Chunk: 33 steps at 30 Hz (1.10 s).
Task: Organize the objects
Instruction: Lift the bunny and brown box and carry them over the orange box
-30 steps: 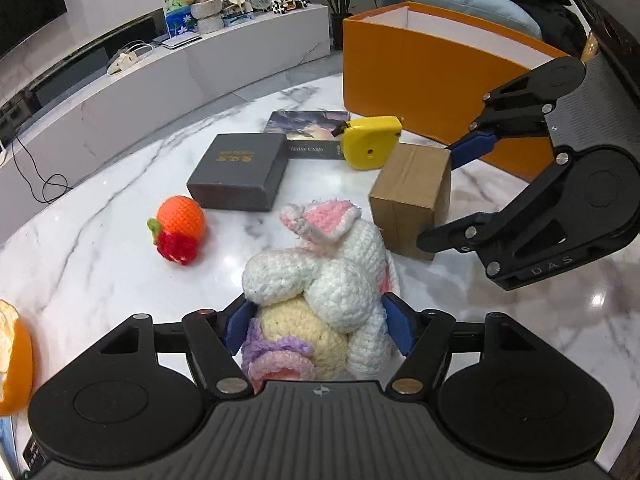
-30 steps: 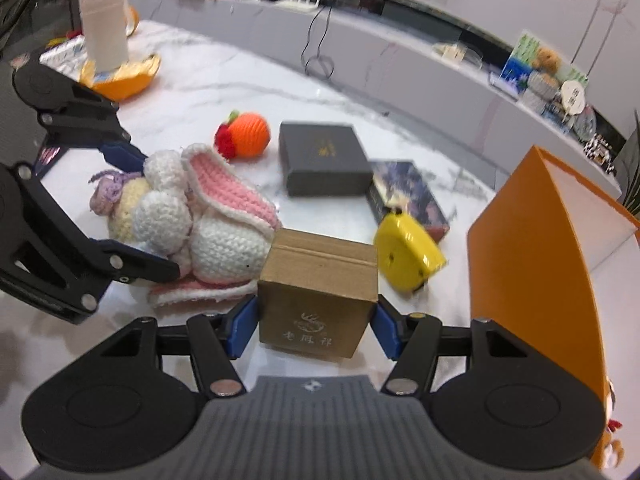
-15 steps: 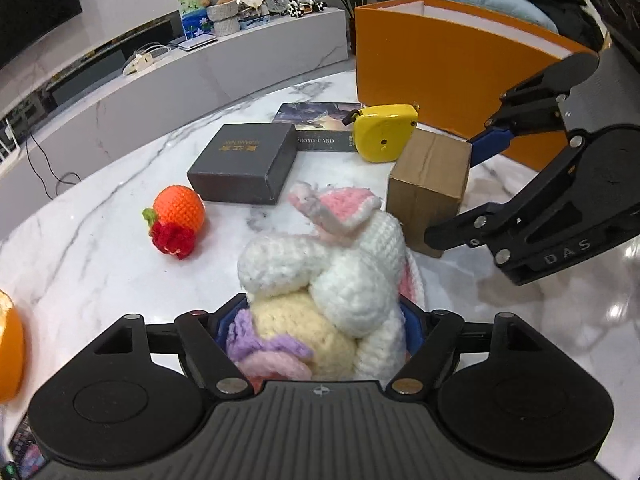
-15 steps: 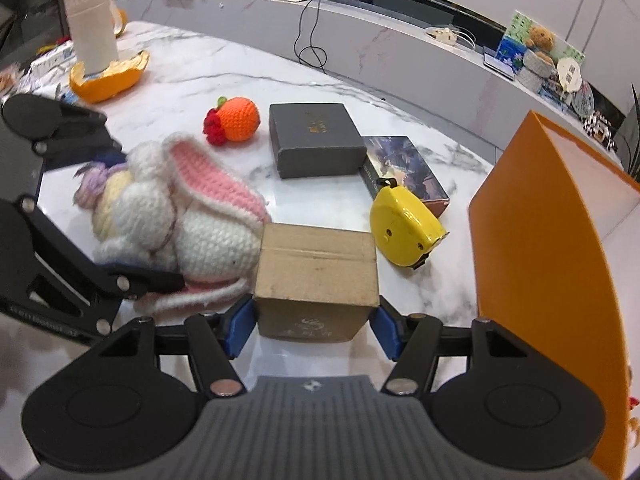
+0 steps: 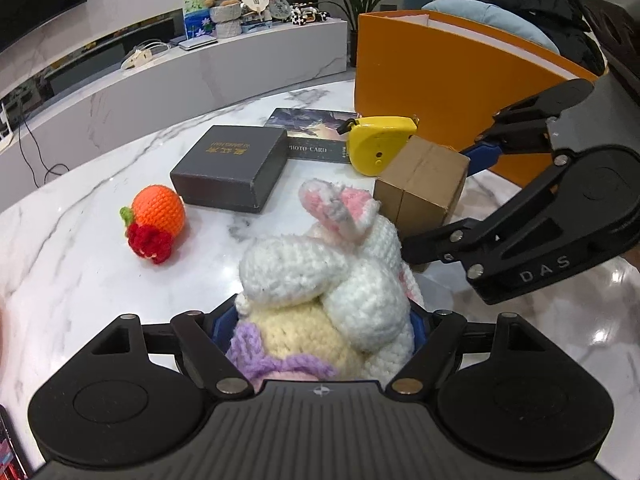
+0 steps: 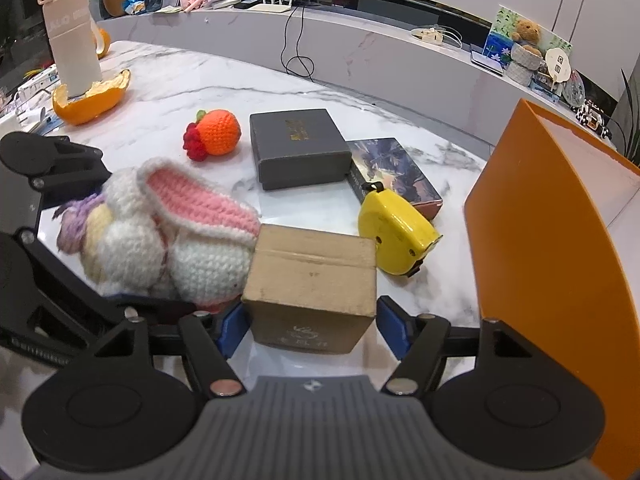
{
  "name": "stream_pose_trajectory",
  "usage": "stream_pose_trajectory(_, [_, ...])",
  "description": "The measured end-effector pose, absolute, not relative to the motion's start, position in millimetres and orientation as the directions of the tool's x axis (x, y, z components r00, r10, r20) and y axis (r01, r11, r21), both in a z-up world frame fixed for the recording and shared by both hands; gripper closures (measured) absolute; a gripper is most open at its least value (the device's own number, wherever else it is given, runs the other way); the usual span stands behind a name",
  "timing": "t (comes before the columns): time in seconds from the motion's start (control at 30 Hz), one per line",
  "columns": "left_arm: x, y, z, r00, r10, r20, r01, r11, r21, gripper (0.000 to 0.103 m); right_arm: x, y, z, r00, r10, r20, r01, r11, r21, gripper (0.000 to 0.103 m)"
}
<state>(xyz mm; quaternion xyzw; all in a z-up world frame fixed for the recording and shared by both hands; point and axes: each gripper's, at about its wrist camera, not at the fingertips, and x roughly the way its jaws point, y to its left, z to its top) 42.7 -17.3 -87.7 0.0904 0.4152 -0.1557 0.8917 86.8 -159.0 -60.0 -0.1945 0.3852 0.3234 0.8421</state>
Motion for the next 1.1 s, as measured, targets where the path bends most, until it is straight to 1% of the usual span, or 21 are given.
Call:
stream_pose_trajectory(0.03, [43,-17,-87,0.605,-0.203,-0.77,0.352,0.936,0.029,0.012,88,-159,-61,0.488,0.4,-0.776,-0.696,0.714,-0.069,0.036])
stream_pose_trajectory(0.07, [44,-16,-87,0.601,-0.208,-0.772,0.349,0.937,0.02,0.014,89,-159,-61,0.477,0.407,-0.779,-0.699,0.713,-0.056,0.041])
stream_pose_trajectory(0.2, [47,-11,-84,0.576,-0.242,-0.78,0.332,0.942,-0.047,0.017,89,-159,-60,0.48,0.394,-0.784,-0.688,0.723,-0.059,0.041])
stream_pose_trajectory(0.33, [47,-12,-83,0.576,-0.239,-0.782,0.32,0.946,-0.053,0.018,89,-160,-58,0.479,0.394,-0.784,-0.685,0.726,-0.054,0.041])
stream_pose_trajectory(0.67, [53,-6,-65,0.621,-0.223,-0.752,0.243,0.966,-0.086,0.019,90,-168,-35,0.519,0.414,-0.747,-0.67,0.741,-0.055,0.041])
stream_pose_trajectory(0.77, [55,-9,-54,0.632,-0.218,-0.744,0.226,0.97,-0.092,0.019,88,-168,-29,0.534,0.416,-0.736,-0.669,0.74,-0.067,0.041])
stream_pose_trajectory(0.9, [54,-16,-39,0.655,-0.206,-0.727,0.227,0.971,-0.07,0.019,88,-175,-18,0.553,0.424,-0.717,-0.657,0.752,-0.062,0.041])
stream_pose_trajectory(1.1, [50,-23,-32,0.662,-0.199,-0.723,0.226,0.972,-0.06,0.019,84,-179,-5,0.576,0.433,-0.693,-0.656,0.751,-0.075,0.041])
